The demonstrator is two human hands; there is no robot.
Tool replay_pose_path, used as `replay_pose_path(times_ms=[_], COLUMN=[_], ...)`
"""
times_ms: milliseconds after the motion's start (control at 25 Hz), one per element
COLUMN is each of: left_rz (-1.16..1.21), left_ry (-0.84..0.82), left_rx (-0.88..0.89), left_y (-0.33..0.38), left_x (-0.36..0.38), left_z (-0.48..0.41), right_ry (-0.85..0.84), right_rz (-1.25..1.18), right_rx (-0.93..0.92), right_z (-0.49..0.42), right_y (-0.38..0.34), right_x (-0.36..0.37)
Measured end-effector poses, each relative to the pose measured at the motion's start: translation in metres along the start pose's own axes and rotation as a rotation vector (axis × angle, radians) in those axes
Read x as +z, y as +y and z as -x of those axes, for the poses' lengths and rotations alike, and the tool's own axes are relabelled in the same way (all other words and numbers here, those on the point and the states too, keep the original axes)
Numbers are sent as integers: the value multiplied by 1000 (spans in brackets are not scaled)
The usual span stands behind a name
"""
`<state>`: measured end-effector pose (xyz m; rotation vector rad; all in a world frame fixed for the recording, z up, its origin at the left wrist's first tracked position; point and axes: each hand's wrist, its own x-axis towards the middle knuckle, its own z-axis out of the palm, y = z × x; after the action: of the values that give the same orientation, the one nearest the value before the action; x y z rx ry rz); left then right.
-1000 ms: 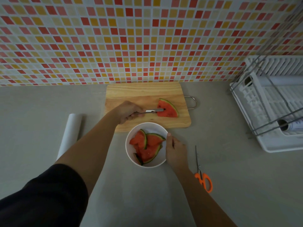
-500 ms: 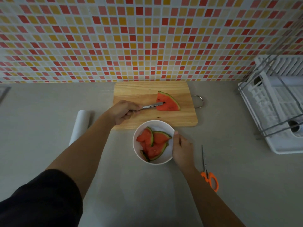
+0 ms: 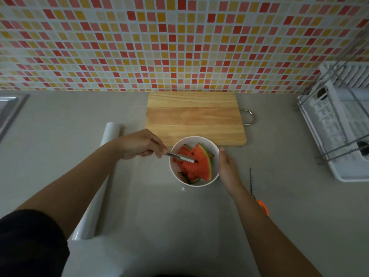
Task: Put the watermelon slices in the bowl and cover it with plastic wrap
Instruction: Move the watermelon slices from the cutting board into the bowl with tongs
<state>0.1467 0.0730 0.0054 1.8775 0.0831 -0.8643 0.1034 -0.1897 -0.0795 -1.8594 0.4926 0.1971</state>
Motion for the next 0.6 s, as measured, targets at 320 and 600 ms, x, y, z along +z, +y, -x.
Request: replay_pose_path(times_ms=[320,600], left_rz=[-471,-611], left_ry=[8,346], left_rx=[51,87], left_y=[58,46], left_x=[10,-7], left_z=[6,37], right_ry=[0,-15], right_rz=[37,-25], right_rx=[-49,-59], right_z=[3,5], right_y=[-6,-5], right_x=[0,0])
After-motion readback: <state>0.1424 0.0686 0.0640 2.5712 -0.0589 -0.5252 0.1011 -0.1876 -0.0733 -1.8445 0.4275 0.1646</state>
